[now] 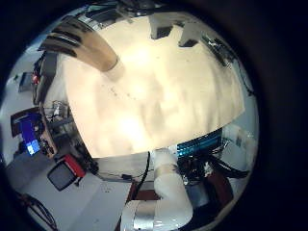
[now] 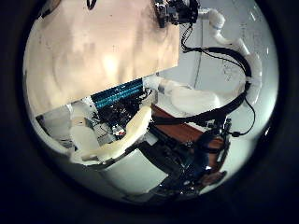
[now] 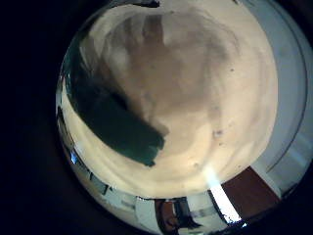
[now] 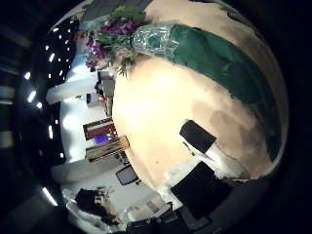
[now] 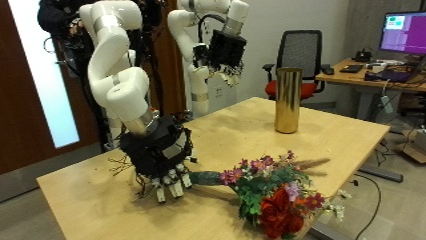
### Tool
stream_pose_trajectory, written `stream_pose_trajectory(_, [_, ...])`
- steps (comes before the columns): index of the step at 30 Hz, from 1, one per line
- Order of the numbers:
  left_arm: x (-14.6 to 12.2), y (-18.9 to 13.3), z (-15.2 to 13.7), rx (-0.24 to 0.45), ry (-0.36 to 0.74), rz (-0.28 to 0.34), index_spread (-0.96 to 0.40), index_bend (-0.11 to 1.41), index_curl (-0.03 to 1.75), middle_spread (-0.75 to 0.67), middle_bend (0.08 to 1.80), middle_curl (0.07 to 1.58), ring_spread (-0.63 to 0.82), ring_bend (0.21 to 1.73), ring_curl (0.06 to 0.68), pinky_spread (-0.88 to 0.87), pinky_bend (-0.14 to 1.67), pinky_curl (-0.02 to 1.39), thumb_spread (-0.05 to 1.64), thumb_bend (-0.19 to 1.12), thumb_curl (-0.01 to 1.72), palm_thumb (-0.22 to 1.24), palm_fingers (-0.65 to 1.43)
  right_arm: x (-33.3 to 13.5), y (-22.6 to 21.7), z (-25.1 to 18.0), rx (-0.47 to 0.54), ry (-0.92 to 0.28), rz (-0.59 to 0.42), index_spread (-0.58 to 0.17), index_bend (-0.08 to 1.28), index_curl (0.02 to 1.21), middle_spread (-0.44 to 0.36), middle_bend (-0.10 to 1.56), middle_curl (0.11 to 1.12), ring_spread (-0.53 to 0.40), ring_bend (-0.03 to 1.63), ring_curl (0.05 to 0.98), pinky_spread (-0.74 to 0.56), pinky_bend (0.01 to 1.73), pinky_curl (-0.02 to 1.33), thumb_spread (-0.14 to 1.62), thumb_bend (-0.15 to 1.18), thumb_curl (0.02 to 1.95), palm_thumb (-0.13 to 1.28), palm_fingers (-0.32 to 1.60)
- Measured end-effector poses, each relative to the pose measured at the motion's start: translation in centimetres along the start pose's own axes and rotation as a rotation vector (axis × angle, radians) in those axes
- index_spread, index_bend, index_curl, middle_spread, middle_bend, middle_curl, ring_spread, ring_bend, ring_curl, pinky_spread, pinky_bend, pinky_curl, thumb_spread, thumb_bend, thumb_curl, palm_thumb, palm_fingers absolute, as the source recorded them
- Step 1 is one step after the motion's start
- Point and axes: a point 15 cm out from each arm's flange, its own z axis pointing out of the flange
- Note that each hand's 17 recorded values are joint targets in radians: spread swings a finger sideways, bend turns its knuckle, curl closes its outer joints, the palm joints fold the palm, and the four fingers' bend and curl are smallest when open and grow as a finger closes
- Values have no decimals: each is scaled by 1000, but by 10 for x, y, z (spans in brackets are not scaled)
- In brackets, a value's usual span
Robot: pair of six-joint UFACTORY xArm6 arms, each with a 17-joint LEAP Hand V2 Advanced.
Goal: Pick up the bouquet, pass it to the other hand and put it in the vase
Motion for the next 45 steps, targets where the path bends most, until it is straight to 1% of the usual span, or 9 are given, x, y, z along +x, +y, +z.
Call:
stream_pose_trajectory(20, [-3, -1, -1, -7, -2, 1, 208, 163, 285, 262, 302, 353, 450, 543, 180, 477, 206, 314, 928, -30, 309, 373, 189, -1, -10, 18, -45, 15, 14, -61, 167, 296, 156, 437, 384, 91, 687, 242, 181, 389, 248, 993, -25, 431, 719, 311])
stream_pose_trajectory(26, [-3, -3, -3, -6, -4, 4, 215, 156, 280, 239, 316, 357, 444, 564, 183, 475, 202, 313, 928, -30, 309, 373, 200, -3, -12, 19, -62, 16, 19, -72, 167, 302, 123, 480, 397, 39, 740, 247, 163, 377, 241, 979, -14, 444, 775, 393])
stream_pose_trajectory(31, [-2, -3, -4, -5, -4, 5, 216, 155, 283, 278, 312, 350, 468, 562, 180, 476, 201, 312, 928, -30, 309, 373, 200, -4, -7, 15, -101, 32, 9, -130, 191, 327, 31, 578, 439, -93, 874, 279, 52, 391, 217, 953, -20, 463, 838, 621])
stream_pose_trajectory(32, [-2, -3, -4, -5, -4, 6, 216, 153, 281, 276, 317, 352, 468, 566, 181, 476, 199, 311, 928, -30, 309, 373, 203, -5, -8, 11, -107, 39, 4, -169, 204, 337, -16, 618, 456, -149, 918, 287, -68, 506, 226, 945, -20, 468, 849, 861])
stream_pose_trajectory(34, [-2, -3, -5, -5, -4, 5, 216, 153, 279, 246, 324, 355, 444, 571, 183, 475, 200, 312, 928, -30, 309, 373, 204, -3, -4, 9, -130, 53, 0, -228, 212, 373, -89, 625, 480, -221, 952, 319, -293, 679, 266, 915, -21, 478, 875, 1047])
stream_pose_trajectory(36, [-2, -4, -5, -4, -5, 6, 210, 163, 283, 242, 310, 352, 424, 553, 179, 475, 212, 316, 928, -30, 309, 373, 187, -5, -3, 3, -143, 62, -7, -272, 285, 426, -130, 682, 516, -247, 979, 351, -422, 785, 309, 888, -24, 484, 886, 1224])
stream_pose_trajectory(38, [-2, -5, -5, -5, -4, 5, 209, 163, 285, 261, 306, 351, 444, 551, 177, 476, 212, 316, 928, -30, 309, 373, 188, -7, -3, -4, -150, 60, -7, -323, 483, 522, -172, 840, 578, -257, 1054, 399, -478, 900, 365, 850, -25, 498, 896, 1439])
stream_pose_trajectory(39, [-2, -4, -5, -6, -4, 5, 208, 152, 281, 263, 312, 349, 450, 575, 180, 478, 205, 313, 931, -29, 309, 374, 205, -7, -3, -6, -154, 58, -6, -336, 608, 577, -181, 899, 601, -249, 1108, 426, -474, 948, 393, 837, -21, 508, 909, 1439])
stream_pose_trajectory(45, [-2, -4, -7, -3, -3, 4, 208, 166, 284, 266, 304, 351, 444, 567, 179, 478, 216, 319, 936, -30, 309, 375, 185, 1, -3, -36, -179, 23, 24, -327, 858, 715, -185, 1096, 678, -227, 1257, 499, -402, 1151, 491, 830, 4, 548, 1011, 1342])
